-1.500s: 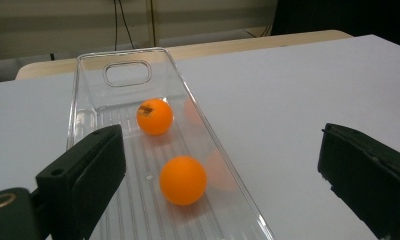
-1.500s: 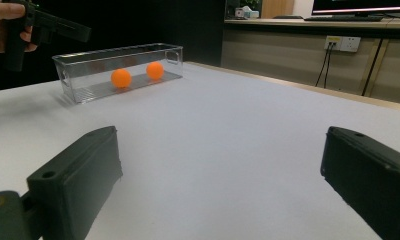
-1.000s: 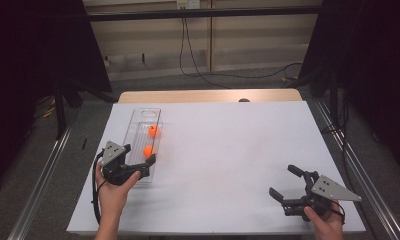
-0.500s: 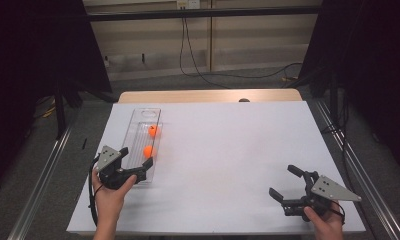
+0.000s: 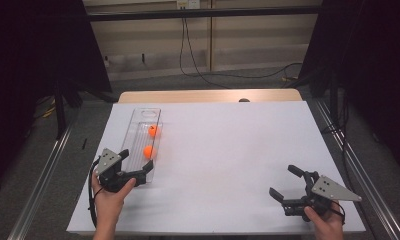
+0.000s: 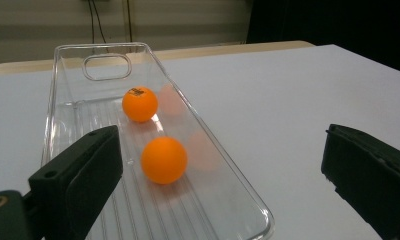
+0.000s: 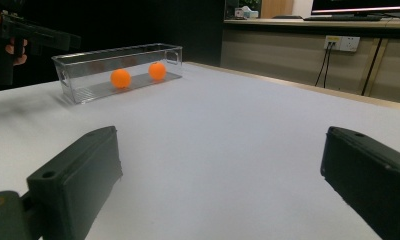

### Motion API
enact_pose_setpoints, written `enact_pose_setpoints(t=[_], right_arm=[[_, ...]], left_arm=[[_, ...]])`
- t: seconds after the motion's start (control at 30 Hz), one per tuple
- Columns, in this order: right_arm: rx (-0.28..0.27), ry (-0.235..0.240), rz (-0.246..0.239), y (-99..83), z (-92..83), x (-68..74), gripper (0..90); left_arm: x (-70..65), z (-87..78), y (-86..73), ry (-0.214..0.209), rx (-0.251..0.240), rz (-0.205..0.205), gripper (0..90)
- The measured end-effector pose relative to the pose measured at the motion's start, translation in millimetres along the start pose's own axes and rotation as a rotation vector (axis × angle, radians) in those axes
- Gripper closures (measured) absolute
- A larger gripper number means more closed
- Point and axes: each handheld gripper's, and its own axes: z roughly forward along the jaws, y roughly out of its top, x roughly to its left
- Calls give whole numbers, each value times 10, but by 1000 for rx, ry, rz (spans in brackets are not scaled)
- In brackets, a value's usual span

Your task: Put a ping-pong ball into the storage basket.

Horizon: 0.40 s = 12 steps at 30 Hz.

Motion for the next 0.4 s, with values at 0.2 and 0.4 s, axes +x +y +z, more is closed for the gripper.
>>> enact_pose_setpoints(t=[0.2, 0.4], right_arm=[[0, 1, -1, 1, 0, 11, 22], [5, 3, -5, -3, 9, 11, 22]], left_arm=[[15, -45, -53, 6, -11, 5, 32], [28, -52, -62, -2, -16, 4, 32]])
